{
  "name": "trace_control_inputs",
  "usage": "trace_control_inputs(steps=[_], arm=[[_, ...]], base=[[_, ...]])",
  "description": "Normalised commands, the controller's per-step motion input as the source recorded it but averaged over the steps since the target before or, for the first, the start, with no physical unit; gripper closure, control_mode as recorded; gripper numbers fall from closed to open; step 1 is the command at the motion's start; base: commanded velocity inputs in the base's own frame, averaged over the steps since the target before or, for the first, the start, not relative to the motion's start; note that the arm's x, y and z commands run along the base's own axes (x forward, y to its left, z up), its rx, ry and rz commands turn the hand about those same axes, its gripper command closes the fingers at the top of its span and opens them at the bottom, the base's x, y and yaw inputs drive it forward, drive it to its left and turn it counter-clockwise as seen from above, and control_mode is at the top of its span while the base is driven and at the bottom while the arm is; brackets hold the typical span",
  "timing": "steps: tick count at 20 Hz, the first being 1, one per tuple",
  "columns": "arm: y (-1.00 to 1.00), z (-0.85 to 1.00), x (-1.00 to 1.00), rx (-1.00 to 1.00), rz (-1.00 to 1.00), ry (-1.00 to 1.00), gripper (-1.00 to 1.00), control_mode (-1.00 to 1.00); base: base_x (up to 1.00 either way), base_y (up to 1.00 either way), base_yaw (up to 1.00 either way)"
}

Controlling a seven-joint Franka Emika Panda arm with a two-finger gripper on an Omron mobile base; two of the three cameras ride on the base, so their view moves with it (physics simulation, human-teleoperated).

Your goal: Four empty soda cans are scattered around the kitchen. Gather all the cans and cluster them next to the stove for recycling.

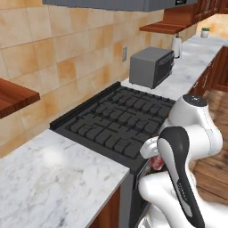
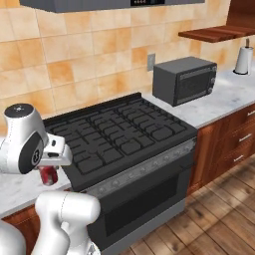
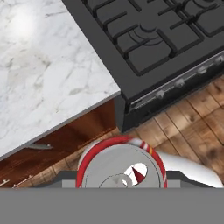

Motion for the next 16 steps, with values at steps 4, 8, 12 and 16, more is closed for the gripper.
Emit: trace_control_inputs(steps=[4,8,12,16], arm=[[0.8,0.0,0.9,0.0,0.03,0.0,1.0,-1.0],[0.85,0.0,1.0,0.0,0.01,0.04,1.0,-1.0],[0.22,-0.07,0.68,0.0,-0.08,0.03,1.0,-1.0],[0.0,-0.01,0.24,0.04,0.08,0.02,1.0,-1.0]], base=[[0.0,0.0,0.0],[0.0,0.0,0.0],[0.0,0.0,0.0],[0.0,0.0,0.0]])
